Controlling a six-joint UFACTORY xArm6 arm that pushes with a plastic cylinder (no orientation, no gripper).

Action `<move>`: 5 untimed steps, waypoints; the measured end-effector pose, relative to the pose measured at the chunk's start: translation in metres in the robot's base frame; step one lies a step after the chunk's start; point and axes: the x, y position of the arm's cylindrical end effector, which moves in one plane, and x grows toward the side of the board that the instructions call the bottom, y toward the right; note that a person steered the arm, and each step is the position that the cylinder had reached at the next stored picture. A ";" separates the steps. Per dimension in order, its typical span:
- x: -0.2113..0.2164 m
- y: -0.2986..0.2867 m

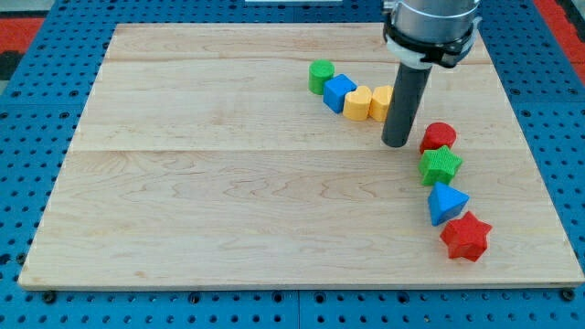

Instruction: Push the blue cube and yellow heart towards the top side

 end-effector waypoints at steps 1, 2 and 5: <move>-0.028 -0.045; -0.049 -0.078; -0.073 -0.014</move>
